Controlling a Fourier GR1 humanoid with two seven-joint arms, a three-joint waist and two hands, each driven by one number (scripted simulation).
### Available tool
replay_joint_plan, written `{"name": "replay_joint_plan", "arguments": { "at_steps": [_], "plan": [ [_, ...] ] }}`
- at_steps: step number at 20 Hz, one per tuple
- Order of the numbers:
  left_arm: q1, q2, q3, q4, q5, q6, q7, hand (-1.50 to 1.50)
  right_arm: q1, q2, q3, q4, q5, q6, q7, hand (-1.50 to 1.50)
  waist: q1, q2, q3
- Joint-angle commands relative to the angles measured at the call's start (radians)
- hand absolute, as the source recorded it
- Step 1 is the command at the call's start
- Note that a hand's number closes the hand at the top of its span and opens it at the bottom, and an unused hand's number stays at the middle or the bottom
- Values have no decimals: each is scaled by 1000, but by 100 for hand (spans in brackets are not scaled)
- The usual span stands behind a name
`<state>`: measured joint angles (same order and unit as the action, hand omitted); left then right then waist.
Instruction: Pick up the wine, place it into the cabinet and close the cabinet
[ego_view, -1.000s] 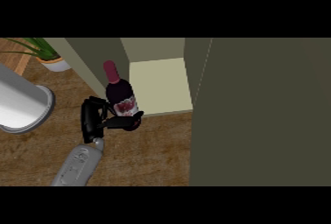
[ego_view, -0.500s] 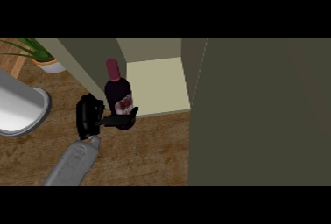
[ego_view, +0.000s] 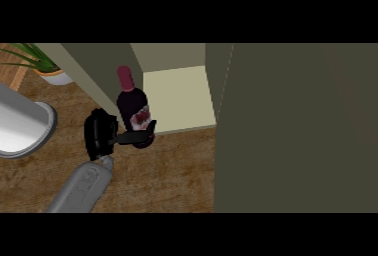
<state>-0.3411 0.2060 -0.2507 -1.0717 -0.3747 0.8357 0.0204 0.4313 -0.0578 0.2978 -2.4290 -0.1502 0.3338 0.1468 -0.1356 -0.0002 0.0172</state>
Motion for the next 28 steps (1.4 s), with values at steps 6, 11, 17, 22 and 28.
{"name": "replay_joint_plan", "arguments": {
  "at_steps": [6,11,17,22,28],
  "plan": [
    [-212,-122,-80,134,-92,-41,152,150,9,-1,15,-16,-49,12,19,-150,-60,33,-14],
    [-204,-98,-66,152,-148,-10,219,150,-9,2,0,-18,-51,11,17,-150,-55,38,-14],
    [-196,-97,-71,158,-233,25,260,-150,-3,-5,-5,-5,-58,24,10,-150,-61,38,-14],
    [-185,-71,-65,146,-281,-1,316,-150,11,-12,3,-20,-64,36,9,-150,-78,36,-13],
    [-187,-103,-70,147,-321,-10,375,-150,-8,-4,9,-5,-56,39,-1,-150,-64,38,-17]
  ]
}}
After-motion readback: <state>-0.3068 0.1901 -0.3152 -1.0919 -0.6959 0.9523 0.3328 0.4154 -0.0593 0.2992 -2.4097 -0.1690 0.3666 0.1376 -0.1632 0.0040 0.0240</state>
